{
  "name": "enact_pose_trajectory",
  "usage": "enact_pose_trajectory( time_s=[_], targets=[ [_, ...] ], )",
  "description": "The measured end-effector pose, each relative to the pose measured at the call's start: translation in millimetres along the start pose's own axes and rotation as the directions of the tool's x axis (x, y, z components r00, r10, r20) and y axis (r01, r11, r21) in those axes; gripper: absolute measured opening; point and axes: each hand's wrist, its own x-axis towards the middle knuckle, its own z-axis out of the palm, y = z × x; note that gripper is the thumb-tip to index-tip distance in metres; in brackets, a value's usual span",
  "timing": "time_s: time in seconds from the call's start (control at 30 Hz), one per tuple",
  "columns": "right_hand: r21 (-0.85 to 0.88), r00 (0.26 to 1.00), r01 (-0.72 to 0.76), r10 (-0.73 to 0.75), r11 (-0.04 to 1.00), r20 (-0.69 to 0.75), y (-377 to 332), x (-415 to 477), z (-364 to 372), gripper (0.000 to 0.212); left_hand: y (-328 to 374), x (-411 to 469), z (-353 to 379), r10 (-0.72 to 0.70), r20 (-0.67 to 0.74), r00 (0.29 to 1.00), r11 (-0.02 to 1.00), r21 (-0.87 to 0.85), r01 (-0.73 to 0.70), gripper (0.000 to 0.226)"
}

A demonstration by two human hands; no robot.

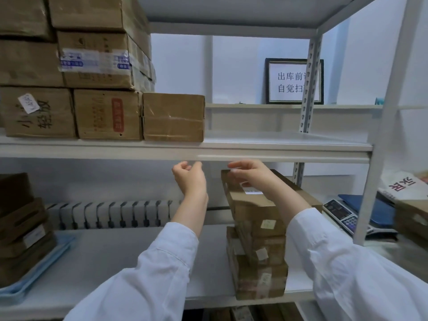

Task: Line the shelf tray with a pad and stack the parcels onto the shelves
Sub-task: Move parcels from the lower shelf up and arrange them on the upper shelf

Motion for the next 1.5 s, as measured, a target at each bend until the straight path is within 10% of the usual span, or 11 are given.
enact_pose_trajectory(
  time_s=[0.3, 0.53, 0.9, 1.23, 1.5],
  targets=[
    [-0.159, 0.989, -0.045, 0.021, 0.986, -0.149, 49, -4, -36, 0.033, -59, -15, 21, -0.492, 0.201, 0.847, 0.866, 0.212, 0.453, 0.062],
    [-0.206, 0.967, -0.123, 0.070, 0.971, -0.245, 79, -6, -48, 0.036, -78, -34, 22, -0.674, 0.429, 0.602, 0.729, 0.251, 0.637, 0.029],
    [-0.278, 0.856, -0.305, 0.135, 0.911, -0.498, 74, 1, -59, 0.038, -71, -2, 0, -0.571, 0.437, 0.695, 0.801, 0.110, 0.589, 0.033],
    [-0.012, 0.825, -0.346, 0.298, 0.938, -0.480, 66, 9, -41, 0.070, -55, 40, -54, -0.524, 0.415, 0.744, 0.842, 0.119, 0.526, 0.007],
    [-0.161, 0.827, -0.412, 0.294, 0.897, -0.479, 44, 8, -11, 0.069, -31, 60, -98, -0.462, 0.365, 0.808, 0.884, 0.118, 0.452, 0.013]
  ],
)
